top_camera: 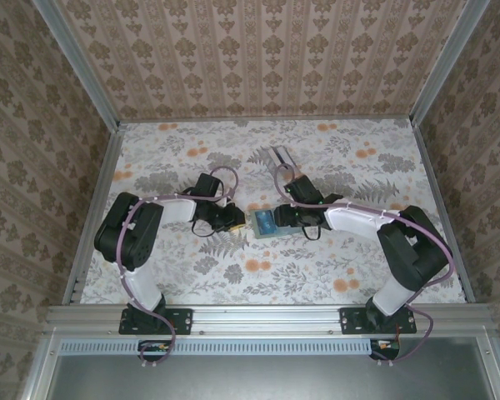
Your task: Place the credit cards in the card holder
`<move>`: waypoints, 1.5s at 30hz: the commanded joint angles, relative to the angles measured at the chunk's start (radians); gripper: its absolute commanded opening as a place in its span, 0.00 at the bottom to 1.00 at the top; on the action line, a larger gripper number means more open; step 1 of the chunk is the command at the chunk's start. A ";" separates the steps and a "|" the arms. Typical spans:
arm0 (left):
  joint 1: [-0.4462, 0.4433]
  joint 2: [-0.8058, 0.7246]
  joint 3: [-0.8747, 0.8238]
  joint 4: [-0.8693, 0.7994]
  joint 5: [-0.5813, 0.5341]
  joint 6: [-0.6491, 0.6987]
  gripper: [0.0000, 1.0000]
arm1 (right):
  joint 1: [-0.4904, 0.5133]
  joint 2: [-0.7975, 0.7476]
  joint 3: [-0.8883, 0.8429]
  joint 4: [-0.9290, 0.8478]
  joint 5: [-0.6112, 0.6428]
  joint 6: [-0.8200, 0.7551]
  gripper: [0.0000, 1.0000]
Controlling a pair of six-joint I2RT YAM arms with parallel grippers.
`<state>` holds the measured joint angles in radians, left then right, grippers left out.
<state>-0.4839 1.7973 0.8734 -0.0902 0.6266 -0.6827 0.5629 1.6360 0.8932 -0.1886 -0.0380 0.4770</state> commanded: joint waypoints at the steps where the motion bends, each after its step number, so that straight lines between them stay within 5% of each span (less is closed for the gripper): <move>1: -0.007 -0.010 0.018 -0.095 -0.035 0.029 0.20 | -0.006 0.011 -0.019 -0.011 -0.016 0.029 0.57; 45: -0.013 -0.011 -0.021 -0.019 0.007 -0.033 0.21 | 0.003 -0.043 -0.117 0.269 -0.309 0.067 0.49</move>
<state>-0.4881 1.7844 0.8631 -0.0895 0.6174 -0.6918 0.5568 1.6150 0.7933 0.0284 -0.2974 0.5327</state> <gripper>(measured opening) 0.206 0.490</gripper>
